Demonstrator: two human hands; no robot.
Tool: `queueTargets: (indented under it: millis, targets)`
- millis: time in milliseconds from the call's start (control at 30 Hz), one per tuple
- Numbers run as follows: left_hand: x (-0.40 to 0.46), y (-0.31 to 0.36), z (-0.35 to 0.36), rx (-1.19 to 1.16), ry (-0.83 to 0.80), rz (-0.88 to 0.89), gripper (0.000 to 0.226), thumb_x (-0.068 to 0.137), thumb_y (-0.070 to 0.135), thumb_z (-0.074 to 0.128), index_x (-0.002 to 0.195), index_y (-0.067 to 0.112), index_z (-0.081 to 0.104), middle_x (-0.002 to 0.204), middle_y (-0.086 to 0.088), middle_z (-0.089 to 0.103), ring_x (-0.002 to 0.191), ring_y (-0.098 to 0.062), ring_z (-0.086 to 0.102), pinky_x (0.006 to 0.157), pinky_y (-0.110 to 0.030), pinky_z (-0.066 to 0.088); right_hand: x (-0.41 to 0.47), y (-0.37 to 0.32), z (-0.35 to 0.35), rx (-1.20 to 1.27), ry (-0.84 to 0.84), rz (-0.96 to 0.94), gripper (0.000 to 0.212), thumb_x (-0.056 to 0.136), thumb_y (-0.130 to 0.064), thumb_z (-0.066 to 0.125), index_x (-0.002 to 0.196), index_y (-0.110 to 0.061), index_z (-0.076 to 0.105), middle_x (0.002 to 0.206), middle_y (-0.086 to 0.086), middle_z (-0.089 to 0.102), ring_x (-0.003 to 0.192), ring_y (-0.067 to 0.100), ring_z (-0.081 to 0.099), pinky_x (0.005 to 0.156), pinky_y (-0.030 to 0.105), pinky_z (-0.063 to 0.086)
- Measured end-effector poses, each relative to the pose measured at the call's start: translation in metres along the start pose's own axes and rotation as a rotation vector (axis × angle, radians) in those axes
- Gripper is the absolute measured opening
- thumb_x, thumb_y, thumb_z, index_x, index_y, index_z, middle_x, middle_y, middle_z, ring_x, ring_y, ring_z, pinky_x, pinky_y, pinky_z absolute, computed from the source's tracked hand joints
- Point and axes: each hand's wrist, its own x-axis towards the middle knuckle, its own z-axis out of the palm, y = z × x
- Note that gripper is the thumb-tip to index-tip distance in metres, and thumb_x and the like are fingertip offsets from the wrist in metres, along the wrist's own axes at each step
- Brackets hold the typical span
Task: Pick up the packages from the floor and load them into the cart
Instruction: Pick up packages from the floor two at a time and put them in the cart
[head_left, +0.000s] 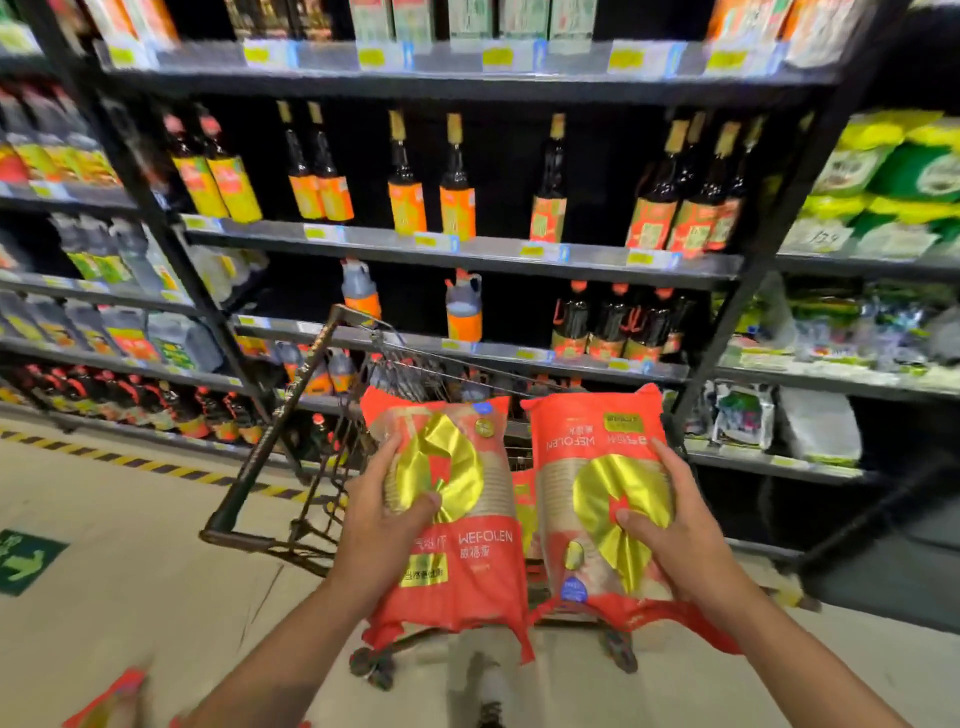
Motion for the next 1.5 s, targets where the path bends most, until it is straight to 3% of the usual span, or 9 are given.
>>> queueTargets:
  millis: [233,467,600,733,933,1033,1133,1300,1500]
  targets:
    - [0.125,-0.033,0.072,0.015,-0.063,-0.051,0.077,0.081,0.021,0.076,0.146,0.046,0.044,0.144,0.02,0.047,0.134,-0.01,0.05,0.106,-0.048,0.051,0.134,0.046,-0.007,-0.044,-0.004,0.082,0.087,0.082,-0.025,0.081,0.15,-0.046,0.031,0.143,-0.007,0.05,0.13,0.014,0.053,0.107,0.043,0.047]
    - [0.201,-0.09,0.126,0.166,-0.095,-0.161,0.086,0.066,0.044,0.072,0.147,0.044,0.043,0.134,0.013,0.054,0.126,-0.007,0.052,0.108,-0.042,0.046,0.206,0.108,-0.013,0.07,-0.069,0.169,0.077,0.078,-0.031,0.079,0.139,-0.051,0.038,0.129,-0.017,0.063,0.112,0.006,0.067,0.088,0.034,0.059]
    - [0.222,-0.145,0.168,0.221,-0.112,-0.224,0.084,0.067,0.039,0.073,0.146,0.034,0.045,0.118,0.029,0.047,0.109,0.022,0.044,0.099,-0.011,0.036,0.244,0.184,-0.007,0.024,-0.09,0.275,0.093,0.069,-0.061,0.082,0.149,-0.048,0.035,0.144,-0.008,0.054,0.124,0.017,0.062,0.099,0.051,0.054]
    - [0.236,-0.21,0.199,0.3,-0.167,-0.274,0.085,0.071,0.036,0.073,0.15,0.025,0.043,0.127,0.028,0.047,0.113,0.018,0.045,0.094,0.002,0.028,0.266,0.266,0.001,-0.047,-0.095,0.359,0.087,0.07,-0.054,0.084,0.144,-0.055,0.038,0.139,-0.018,0.05,0.125,0.019,0.058,0.099,0.052,0.053]
    - [0.247,-0.298,0.239,0.375,-0.201,-0.299,0.083,0.073,0.022,0.072,0.149,0.013,0.042,0.141,0.006,0.046,0.124,0.01,0.039,0.098,0.006,0.024,0.292,0.362,0.01,-0.335,-0.082,0.439,0.097,0.068,-0.059,0.074,0.152,-0.048,0.028,0.117,0.006,0.058,0.099,0.026,0.061,0.085,0.04,0.054]
    - [0.246,-0.334,0.25,0.383,-0.204,-0.321,0.088,0.071,0.04,0.066,0.15,0.008,0.042,0.141,0.028,0.041,0.127,0.015,0.039,0.101,0.003,0.022,0.294,0.386,0.018,-0.362,-0.083,0.405,0.099,0.069,-0.061,0.068,0.156,-0.04,0.025,0.117,0.001,0.05,0.103,0.02,0.051,0.088,0.025,0.04]
    - [0.239,-0.355,0.255,0.309,-0.184,-0.364,0.085,0.075,0.027,0.069,0.152,0.012,0.036,0.13,0.051,0.038,0.121,0.029,0.036,0.103,-0.001,0.028,0.299,0.409,0.021,-0.273,-0.136,0.383,0.096,0.074,-0.058,0.073,0.155,-0.042,0.025,0.124,0.004,0.052,0.112,0.022,0.055,0.091,0.033,0.049]
    - [0.233,-0.355,0.263,0.153,-0.155,-0.612,0.084,0.088,0.001,0.066,0.149,0.044,0.027,0.139,0.026,0.047,0.13,-0.011,0.054,0.097,-0.039,0.056,0.303,0.407,0.023,-0.233,-0.146,0.401,0.098,0.074,-0.052,0.078,0.152,-0.053,0.019,0.137,0.004,0.045,0.119,0.012,0.057,0.084,0.026,0.057]
    - [0.236,-0.357,0.269,0.205,-0.237,-0.591,0.098,0.077,0.041,0.074,0.155,0.049,0.016,0.157,0.009,0.036,0.145,-0.019,0.038,0.119,-0.056,0.032,0.301,0.396,0.01,-0.325,-0.222,0.428,0.097,0.075,-0.063,0.075,0.152,-0.053,0.017,0.139,0.003,0.044,0.119,0.023,0.057,0.082,0.051,0.06]
